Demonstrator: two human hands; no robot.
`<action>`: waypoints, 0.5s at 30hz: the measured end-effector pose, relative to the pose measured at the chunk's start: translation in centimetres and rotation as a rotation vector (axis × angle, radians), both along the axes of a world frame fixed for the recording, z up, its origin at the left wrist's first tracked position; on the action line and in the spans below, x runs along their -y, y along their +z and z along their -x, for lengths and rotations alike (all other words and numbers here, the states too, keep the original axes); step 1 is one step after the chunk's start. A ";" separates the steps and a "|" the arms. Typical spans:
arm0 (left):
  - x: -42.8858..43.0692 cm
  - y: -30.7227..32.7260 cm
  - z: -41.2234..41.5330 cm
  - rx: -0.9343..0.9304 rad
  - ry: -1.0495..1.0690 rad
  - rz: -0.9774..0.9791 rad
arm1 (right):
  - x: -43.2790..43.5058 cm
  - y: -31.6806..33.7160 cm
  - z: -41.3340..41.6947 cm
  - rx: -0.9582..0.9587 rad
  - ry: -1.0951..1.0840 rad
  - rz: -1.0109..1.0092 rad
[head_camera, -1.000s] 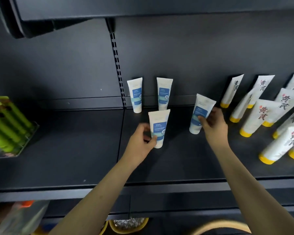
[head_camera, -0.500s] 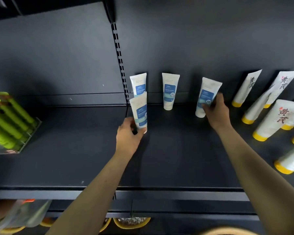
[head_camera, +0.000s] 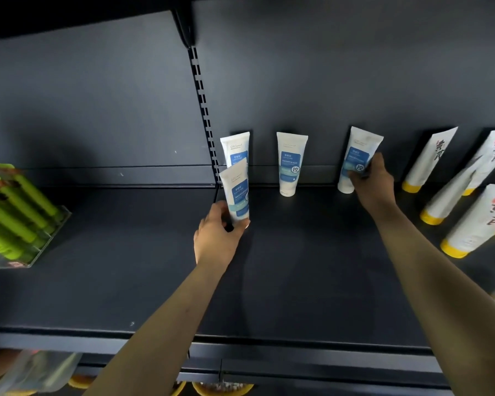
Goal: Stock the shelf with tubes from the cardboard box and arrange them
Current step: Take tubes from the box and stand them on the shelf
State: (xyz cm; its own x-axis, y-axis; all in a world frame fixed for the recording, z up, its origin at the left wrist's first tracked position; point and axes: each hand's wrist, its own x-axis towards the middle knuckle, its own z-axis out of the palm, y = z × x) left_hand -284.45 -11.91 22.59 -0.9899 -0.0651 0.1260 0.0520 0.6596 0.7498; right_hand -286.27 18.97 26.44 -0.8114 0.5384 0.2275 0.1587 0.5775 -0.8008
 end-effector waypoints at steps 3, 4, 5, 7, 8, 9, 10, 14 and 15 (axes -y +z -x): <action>0.0 0.3 -0.3 0.001 -0.004 -0.011 | 0.0 0.0 -0.4 0.042 0.024 -0.012; 0.0 0.4 -0.4 0.008 -0.006 -0.013 | 0.1 0.2 -0.8 0.054 0.023 -0.002; 0.0 0.5 -0.5 0.020 -0.007 -0.018 | 0.3 0.4 -1.3 0.056 0.018 0.014; 0.0 0.9 -0.9 0.050 -0.002 -0.058 | 0.6 0.9 -2.4 0.072 0.002 0.015; 0.1 1.2 -1.1 0.068 0.002 -0.087 | 0.8 1.3 -3.1 0.108 0.016 -0.009; 0.2 1.6 -1.5 0.090 0.004 -0.100 | 0.9 1.7 -3.7 0.168 0.048 -0.051; 0.4 1.9 -1.9 0.115 0.000 -0.085 | 1.0 2.3 -4.5 0.249 0.094 -0.115; 2.6 3.5 -4.1 0.228 -0.108 0.175 | 2.2 5.5 -8.0 0.576 0.227 -0.315; 3.1 4.1 -4.6 0.243 -0.169 0.240 | 2.8 6.6 -8.9 0.643 0.251 -0.351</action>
State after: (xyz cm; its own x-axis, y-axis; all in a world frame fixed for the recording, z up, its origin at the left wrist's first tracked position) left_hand -279.90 -15.05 26.69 -0.9870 0.1045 -0.1219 0.0148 0.8151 0.5791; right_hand -277.37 16.13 33.04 -0.9299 0.3045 -0.2064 0.3615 0.8604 -0.3591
